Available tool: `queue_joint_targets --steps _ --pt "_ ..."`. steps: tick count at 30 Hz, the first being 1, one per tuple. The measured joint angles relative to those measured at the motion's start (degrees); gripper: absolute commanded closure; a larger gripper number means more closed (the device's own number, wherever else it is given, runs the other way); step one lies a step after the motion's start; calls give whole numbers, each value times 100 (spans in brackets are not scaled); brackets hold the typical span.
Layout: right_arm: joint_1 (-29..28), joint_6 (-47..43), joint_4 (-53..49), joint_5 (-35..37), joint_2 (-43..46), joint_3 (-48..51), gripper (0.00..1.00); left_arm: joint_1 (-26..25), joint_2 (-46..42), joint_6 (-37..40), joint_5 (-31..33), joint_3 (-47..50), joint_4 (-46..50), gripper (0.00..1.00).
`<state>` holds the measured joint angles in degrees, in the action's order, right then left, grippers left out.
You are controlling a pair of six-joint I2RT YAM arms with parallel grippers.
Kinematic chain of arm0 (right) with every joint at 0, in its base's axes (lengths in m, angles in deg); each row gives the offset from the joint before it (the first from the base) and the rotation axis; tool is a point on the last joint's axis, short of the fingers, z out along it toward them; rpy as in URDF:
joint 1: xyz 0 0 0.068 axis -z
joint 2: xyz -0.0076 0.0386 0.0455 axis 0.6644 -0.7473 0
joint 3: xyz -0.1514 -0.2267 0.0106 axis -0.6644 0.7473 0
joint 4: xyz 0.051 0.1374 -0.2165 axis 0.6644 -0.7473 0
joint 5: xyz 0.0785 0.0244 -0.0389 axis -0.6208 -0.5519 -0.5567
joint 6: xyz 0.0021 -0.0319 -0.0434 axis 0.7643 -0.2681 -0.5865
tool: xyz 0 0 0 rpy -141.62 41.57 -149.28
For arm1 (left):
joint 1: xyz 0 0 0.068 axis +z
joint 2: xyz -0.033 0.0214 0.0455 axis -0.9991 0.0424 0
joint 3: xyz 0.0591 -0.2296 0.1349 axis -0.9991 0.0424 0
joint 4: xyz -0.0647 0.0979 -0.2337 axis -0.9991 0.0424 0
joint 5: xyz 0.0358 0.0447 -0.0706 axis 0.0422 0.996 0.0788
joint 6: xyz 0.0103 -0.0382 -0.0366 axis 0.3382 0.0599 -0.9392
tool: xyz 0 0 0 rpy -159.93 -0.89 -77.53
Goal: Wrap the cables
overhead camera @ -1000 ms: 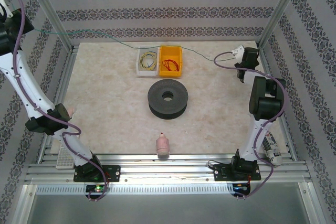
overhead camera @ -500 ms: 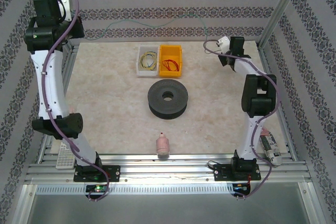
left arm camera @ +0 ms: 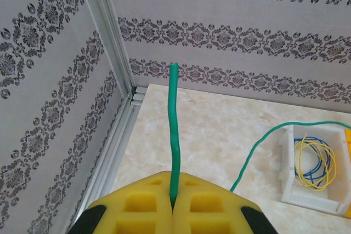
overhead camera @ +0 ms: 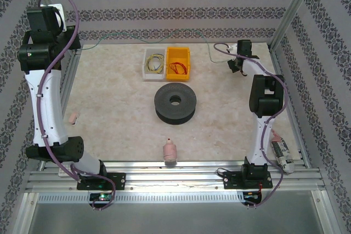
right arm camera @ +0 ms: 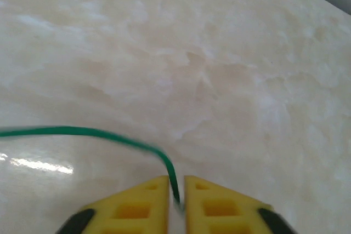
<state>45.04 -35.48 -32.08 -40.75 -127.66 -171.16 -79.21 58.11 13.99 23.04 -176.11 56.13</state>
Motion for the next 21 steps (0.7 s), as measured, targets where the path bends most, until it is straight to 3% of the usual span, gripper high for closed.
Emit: queue_joint_targets --steps 4,11,14,17,21 --pt "105 83 -35 -210 26 59 54 0 -17 -2 4 61 -2 100" --pt "164 151 -221 -841 551 387 44 0 -44 -7 4 136 -2 100" --pt "131 144 -310 -1147 938 407 34 0 -131 -15 -26 201 -2 100" --pt "-57 120 -330 -1537 1414 402 11 -7 -323 -52 -155 435 -81 100" --pt "-643 164 -254 -2173 1926 254 4 -116 -573 -149 -330 879 -264 100"
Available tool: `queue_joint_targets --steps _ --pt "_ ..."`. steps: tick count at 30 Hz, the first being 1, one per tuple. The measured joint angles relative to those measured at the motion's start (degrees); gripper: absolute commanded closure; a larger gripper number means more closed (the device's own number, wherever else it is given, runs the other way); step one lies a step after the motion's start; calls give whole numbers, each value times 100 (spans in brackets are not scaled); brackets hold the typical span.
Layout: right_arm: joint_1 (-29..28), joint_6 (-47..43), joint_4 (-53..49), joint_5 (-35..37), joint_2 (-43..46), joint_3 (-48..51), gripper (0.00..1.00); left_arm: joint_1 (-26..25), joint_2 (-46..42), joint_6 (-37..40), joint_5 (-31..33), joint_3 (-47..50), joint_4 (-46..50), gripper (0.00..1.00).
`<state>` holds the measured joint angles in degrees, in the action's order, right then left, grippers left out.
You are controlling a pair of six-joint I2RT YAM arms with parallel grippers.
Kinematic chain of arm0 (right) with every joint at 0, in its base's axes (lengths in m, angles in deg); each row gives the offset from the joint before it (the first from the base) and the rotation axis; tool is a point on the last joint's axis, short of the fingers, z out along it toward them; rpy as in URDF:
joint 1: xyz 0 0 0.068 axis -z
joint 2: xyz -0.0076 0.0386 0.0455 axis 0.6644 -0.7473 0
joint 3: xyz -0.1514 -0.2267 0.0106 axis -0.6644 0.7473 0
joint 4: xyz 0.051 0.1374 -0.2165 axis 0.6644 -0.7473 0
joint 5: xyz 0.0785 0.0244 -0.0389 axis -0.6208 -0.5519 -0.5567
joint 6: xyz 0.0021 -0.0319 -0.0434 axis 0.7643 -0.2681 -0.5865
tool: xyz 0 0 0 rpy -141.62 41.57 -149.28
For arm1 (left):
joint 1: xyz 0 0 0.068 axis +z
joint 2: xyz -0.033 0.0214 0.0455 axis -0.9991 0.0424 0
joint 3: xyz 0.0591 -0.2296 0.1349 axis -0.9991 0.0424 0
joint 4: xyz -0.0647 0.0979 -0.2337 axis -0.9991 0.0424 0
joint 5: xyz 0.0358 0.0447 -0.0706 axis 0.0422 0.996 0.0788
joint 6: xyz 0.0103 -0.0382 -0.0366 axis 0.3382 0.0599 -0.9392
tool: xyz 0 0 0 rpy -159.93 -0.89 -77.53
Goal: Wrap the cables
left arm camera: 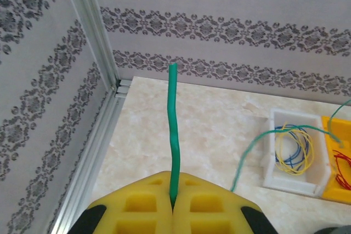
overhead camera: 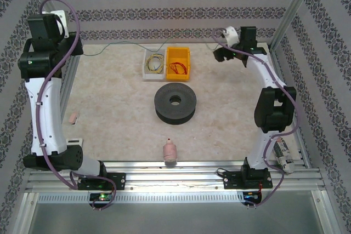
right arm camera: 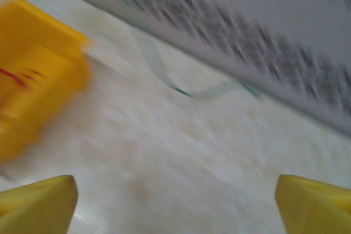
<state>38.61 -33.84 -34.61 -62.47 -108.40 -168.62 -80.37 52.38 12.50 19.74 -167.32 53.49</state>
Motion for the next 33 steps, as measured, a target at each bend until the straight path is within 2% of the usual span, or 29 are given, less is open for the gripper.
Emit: queue_joint_targets --steps 8,11,14,17,20,27,33 --pt "-2052 -52 518 -1226 57 -708 2 -166 -33 -170 -142 612 -289 100" --pt "-2721 -55 708 -1591 -289 -1285 3 -201 -35 -195 -142 621 -332 100" --pt "-3136 -39 828 -1862 -848 -2085 3 -229 -35 -212 -144 621 -415 100" --pt "-3346 -42 831 -1978 -1558 -3053 4 -238 -35 -216 -142 621 -424 100" --pt "-3425 -35 903 -2061 -2052 -3563 4 -245 -35 -229 -142 623 -424 100" --pt "-3436 -87 1008 -2083 -2487 -3692 7 -271 -39 -234 -155 627 -424 100" --pt "-3486 -352 1139 -1788 -2507 -3646 14 -271 -39 -258 -232 625 -424 100"
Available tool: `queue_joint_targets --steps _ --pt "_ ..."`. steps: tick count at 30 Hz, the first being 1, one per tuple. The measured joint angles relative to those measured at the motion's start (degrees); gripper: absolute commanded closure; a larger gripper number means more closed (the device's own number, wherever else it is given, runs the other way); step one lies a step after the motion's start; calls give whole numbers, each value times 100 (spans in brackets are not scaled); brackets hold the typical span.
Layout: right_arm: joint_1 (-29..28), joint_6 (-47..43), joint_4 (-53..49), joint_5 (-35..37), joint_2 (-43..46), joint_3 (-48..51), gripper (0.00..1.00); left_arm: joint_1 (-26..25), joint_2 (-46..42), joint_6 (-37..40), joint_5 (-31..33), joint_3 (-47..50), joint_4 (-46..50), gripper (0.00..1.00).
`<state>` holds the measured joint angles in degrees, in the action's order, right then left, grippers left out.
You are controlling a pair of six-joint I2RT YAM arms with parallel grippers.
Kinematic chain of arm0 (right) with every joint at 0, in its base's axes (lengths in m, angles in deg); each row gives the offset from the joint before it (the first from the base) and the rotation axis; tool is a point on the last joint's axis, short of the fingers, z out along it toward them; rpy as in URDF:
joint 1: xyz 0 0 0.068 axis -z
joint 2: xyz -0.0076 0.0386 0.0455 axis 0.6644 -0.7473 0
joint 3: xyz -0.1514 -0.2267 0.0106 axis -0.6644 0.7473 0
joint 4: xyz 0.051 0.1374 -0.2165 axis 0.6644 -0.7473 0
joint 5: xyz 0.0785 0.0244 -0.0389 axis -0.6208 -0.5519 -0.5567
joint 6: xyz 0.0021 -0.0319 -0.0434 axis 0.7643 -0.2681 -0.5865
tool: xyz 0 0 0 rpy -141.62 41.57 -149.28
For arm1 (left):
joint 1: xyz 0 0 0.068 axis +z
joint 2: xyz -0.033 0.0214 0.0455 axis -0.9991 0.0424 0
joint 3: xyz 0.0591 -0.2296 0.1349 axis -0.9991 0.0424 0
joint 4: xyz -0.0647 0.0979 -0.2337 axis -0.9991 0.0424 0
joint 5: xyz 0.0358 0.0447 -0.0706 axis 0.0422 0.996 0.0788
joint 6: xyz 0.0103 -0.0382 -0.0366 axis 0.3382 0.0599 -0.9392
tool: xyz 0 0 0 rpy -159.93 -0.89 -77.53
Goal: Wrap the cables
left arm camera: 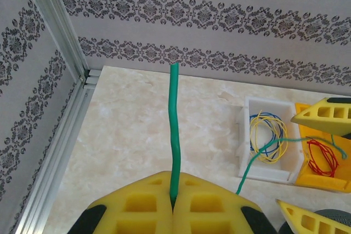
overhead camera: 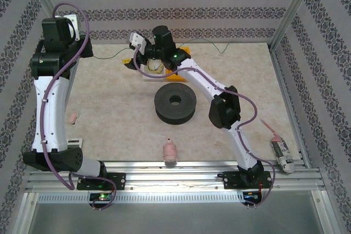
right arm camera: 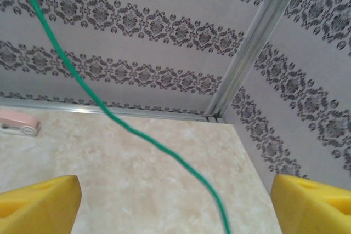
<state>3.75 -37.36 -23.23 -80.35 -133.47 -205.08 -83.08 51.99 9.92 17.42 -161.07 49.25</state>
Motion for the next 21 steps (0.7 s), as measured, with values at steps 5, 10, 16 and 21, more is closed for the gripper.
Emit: queue_joint_targets --steps 5,10,16,21 --pt "-55 -223 35 243 -4 87 20 0 -7 -20 -81 0 0 100" --pt "-55 -378 59 463 -59 116 31 0 -57 -37 -111 0 0 100" --pt "-52 -466 105 647 -107 190 60 0 -157 -39 -129 0 -2 100" --pt "-52 -474 177 745 -144 190 80 0 -190 -39 -127 0 -2 100"
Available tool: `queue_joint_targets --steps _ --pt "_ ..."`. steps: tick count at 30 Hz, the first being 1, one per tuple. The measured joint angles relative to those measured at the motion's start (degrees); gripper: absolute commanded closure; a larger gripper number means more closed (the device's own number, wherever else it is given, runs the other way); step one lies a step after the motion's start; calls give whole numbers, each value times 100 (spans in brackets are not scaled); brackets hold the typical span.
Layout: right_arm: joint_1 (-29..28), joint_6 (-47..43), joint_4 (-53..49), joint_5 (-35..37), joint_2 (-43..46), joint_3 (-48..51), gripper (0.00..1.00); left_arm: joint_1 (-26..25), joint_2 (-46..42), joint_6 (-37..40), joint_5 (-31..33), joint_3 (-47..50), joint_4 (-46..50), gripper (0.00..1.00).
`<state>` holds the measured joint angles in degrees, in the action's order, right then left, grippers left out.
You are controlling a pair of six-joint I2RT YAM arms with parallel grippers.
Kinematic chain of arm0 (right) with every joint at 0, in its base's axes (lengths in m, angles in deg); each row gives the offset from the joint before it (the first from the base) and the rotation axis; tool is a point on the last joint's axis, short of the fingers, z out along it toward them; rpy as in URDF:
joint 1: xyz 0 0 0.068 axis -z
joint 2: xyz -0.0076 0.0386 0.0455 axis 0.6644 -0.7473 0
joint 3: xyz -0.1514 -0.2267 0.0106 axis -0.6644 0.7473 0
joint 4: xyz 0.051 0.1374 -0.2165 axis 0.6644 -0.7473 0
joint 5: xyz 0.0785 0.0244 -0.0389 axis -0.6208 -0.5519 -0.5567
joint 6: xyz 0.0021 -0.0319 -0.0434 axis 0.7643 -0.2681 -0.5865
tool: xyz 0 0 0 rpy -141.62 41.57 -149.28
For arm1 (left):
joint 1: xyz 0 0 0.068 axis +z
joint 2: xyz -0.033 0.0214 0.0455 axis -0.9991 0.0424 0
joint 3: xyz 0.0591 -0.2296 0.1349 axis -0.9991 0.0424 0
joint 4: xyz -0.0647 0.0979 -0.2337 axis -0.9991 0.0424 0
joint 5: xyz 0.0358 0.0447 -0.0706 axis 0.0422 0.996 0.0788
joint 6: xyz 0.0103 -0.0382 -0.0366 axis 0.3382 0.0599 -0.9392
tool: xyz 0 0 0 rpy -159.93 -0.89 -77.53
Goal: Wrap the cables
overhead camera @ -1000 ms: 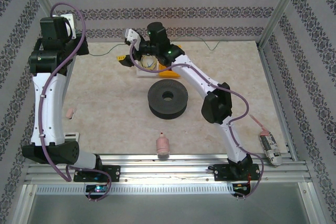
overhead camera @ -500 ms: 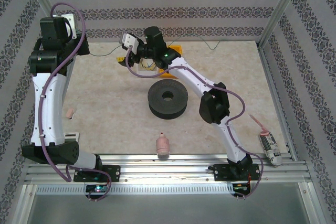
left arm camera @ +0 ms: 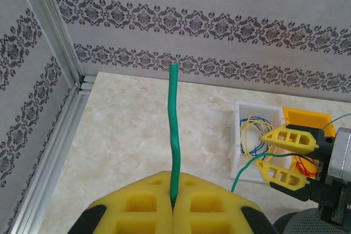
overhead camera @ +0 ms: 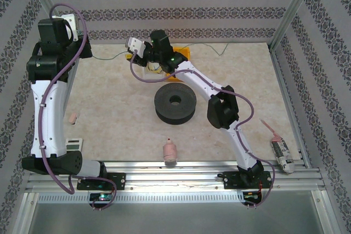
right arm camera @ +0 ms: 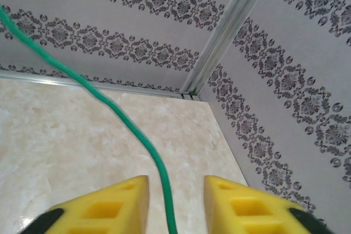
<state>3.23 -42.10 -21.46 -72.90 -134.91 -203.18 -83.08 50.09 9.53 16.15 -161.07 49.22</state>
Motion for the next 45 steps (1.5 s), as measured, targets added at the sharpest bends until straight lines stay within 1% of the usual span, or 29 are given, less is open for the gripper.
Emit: queue_joint_targets --steps 2,3,4,5,6,9,15,18,23,27,30,32,34,38,41,45 --pt "0 9 39 13 -4 0 87 0 0 0 2 0 0 100" --pt "0 0 50 17 -7 0 91 0 0 0 2 0 0 88" --pt "0 11 59 15 -9 0 94 0 0 9 2 2 0 80" --pt "0 11 74 17 -9 0 97 0 0 0 0 2 -2 73" --pt "0 17 74 17 -9 0 100 0 -2 17 7 4 0 64" --pt "0 33 68 33 -9 0 100 0 -83 4 24 94 -20 39" --pt "44 59 -44 42 -9 -2 100 2 -704 -4 11 748 -118 0" --pt "72 74 -116 39 -9 -24 100 11 -1217 -81 -229 1399 -162 0" --pt "151 109 -173 39 -9 -144 100 11 -2052 -275 -702 2750 -205 0" --pt "197 186 -238 68 -11 -291 100 -35 -2341 -439 -1043 3517 -203 0" --pt "234 219 -278 111 -15 -468 100 -330 -2337 -662 -1292 4011 -382 0" --pt "234 234 -275 149 -15 -577 100 -726 -2133 -844 -1388 4369 -656 0" --pt "258 254 -275 160 -15 -658 100 -1128 -1727 -1021 -1458 4631 -984 2" --pt "267 297 -280 168 -15 -710 100 -1821 -518 -1355 -1650 4924 -1775 9" --pt "267 317 -352 170 -15 -710 100 -2100 208 -1580 -1827 5040 -2319 14" --pt "267 319 -382 173 -15 -710 100 -2243 850 -1808 -2022 5049 -2903 19"
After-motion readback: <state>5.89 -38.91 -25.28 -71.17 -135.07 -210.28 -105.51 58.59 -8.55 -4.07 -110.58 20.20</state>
